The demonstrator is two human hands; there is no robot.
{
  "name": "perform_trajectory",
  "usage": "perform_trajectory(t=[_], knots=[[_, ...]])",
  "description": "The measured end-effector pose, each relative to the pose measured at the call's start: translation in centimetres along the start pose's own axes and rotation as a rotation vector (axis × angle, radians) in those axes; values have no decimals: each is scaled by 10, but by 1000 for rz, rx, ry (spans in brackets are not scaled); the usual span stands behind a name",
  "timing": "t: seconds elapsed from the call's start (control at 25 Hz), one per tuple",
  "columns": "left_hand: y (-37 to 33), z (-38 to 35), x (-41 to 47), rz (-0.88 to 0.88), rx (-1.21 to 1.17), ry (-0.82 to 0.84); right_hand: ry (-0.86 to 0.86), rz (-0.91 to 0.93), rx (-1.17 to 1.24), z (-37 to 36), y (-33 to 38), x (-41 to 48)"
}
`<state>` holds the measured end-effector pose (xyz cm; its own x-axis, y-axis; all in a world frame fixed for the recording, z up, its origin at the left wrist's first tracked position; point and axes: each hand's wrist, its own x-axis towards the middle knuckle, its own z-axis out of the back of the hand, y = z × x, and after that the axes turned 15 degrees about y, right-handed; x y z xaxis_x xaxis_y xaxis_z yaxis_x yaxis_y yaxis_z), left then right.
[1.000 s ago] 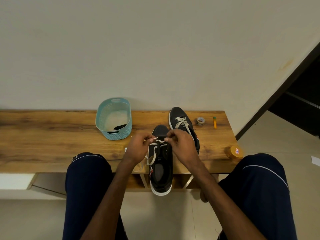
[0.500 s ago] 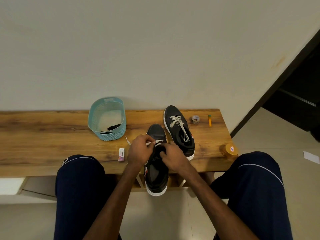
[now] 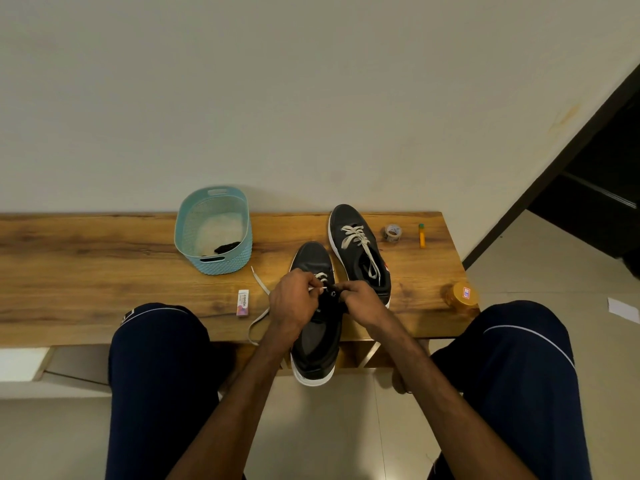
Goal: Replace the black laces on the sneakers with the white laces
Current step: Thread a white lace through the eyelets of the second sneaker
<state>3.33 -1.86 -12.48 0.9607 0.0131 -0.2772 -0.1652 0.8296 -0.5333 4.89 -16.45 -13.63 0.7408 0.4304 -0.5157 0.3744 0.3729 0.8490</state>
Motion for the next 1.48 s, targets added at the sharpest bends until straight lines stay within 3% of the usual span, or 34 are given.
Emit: perform_trajectory(t=[0.28,0.44,0.6,0.84,0.92,1.0,1.08,1.16,1.28,1.36,1.48], knots=[[-2,-4,-1,-45,99,-7,26,17,44,0,1,-1],[-1,-5,-3,-7,-32,-72,29,1,148,0,2,0],[3,-6,-3,-23,-118,-54,-212,65,-65,-13,-4,8],[3,-4,-5,-29,-162,68,-401,313,-209,-27,7,5],[3,1,-6,-48,-224,74,-445,371,-96,-28,17,-2],[5,6,-7,-61,-247,131,-454,466,214,-21,33,-12],[9,6,-5,-60,-120,176,-441,550,457,-4,51,-25],[13,3,-5,-32,-62,194,-467,545,215,14,56,-31],[14,2,-7,-27,-157,177,-346,271,-396,9,35,-20],[15,1,-10,-49,-167,161,-252,78,-544,-9,18,-8],[16,-1,-14,-59,-151,121,-283,25,-717,-20,8,2]])
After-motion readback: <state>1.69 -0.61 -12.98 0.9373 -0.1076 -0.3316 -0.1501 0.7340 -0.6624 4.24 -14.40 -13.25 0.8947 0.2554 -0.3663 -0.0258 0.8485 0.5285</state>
